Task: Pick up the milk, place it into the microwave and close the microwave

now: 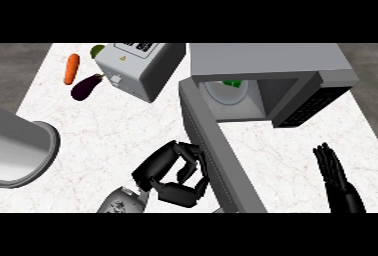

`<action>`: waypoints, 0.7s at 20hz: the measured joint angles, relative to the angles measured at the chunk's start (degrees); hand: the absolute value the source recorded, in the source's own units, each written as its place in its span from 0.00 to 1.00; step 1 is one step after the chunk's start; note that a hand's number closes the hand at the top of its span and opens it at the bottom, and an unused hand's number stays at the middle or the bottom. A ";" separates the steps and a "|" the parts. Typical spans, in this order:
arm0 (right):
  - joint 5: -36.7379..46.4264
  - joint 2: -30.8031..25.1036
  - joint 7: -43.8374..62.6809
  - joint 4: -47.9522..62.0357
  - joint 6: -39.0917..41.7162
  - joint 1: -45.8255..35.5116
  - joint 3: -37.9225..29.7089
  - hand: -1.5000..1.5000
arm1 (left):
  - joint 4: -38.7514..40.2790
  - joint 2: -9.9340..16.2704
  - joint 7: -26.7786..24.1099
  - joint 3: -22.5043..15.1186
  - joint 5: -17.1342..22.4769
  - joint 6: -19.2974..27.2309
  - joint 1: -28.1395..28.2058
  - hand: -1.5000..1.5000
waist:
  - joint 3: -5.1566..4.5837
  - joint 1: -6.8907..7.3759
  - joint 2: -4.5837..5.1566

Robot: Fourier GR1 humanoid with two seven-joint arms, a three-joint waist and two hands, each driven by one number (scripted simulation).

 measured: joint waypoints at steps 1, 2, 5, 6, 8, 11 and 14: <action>-0.54 -0.50 0.17 -2.28 1.18 1.65 0.19 0.00 | 2.61 0.02 -1.70 -1.11 -0.65 1.82 -0.99 1.00 | -0.01 -0.09 0.02; -1.42 -0.72 1.14 -4.50 2.03 2.59 0.15 0.00 | 5.45 0.03 -3.56 -2.30 -0.97 3.77 -2.15 1.00 | 0.00 -0.02 0.05; -4.05 -1.43 2.22 -9.61 5.15 5.15 0.34 0.00 | 12.83 0.07 -9.31 -6.62 0.11 11.84 -5.06 1.00 | -0.03 -0.48 0.21; -4.81 -1.55 2.79 -11.13 5.86 5.64 0.48 0.00 | 15.41 0.08 -11.36 -8.12 1.04 14.26 -6.07 1.00 | -0.04 -0.61 0.28; -6.31 -1.63 4.39 -15.07 6.97 7.06 0.78 0.00 | 19.49 0.10 -14.56 -10.72 4.26 18.64 -8.16 1.00 | -0.06 -0.93 0.37; -9.57 -2.40 6.92 -20.24 9.34 9.47 0.65 0.00 | 24.39 0.13 -17.67 -14.61 9.13 24.07 -11.62 1.00 | -0.08 -1.67 0.50; -11.57 -2.86 9.43 -24.45 10.36 9.73 0.89 0.00 | 28.24 0.14 -18.92 -18.74 14.83 27.66 -14.62 1.00 | -0.10 -2.30 0.71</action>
